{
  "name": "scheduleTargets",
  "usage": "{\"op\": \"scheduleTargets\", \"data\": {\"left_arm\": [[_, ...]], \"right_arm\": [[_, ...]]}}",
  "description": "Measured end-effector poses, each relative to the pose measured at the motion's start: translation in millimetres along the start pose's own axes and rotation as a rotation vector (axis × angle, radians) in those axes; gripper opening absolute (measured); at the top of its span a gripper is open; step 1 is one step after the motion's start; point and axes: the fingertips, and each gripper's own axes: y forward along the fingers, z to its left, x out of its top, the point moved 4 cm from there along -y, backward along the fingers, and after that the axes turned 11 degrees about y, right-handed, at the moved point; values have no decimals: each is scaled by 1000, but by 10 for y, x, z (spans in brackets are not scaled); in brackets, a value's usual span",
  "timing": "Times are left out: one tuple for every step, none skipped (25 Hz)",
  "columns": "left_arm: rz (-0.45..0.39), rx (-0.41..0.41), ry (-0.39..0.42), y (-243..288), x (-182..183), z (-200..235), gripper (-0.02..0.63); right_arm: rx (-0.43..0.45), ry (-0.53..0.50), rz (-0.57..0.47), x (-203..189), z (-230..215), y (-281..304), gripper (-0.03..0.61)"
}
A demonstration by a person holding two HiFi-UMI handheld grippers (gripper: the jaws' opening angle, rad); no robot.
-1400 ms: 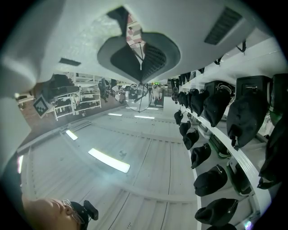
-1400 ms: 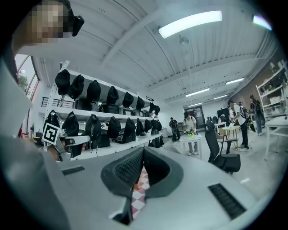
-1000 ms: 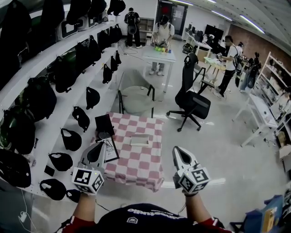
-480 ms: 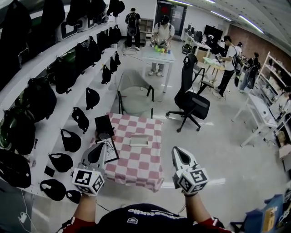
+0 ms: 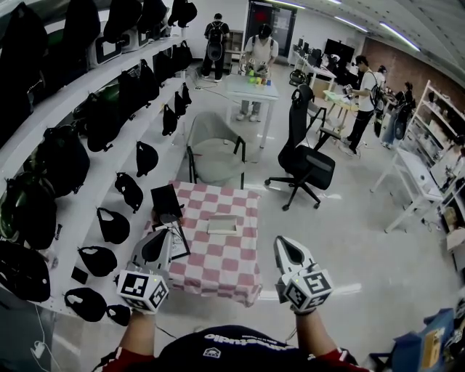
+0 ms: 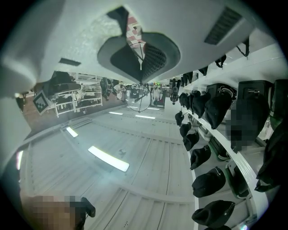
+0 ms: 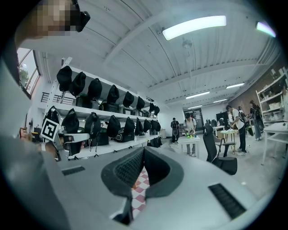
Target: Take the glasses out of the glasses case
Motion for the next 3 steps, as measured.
{"op": "scheduleTargets", "data": {"left_arm": [[0, -2, 0, 6, -3, -7, 12], [1, -5, 1, 11, -6, -15, 12], [2, -8, 1, 15, -9, -22, 12]], "right_arm": [[-1, 1, 3, -12, -1, -3, -5], [-2, 3, 5, -25, -3, -4, -5], [-3, 5, 8, -37, -5, -5, -5]]}}
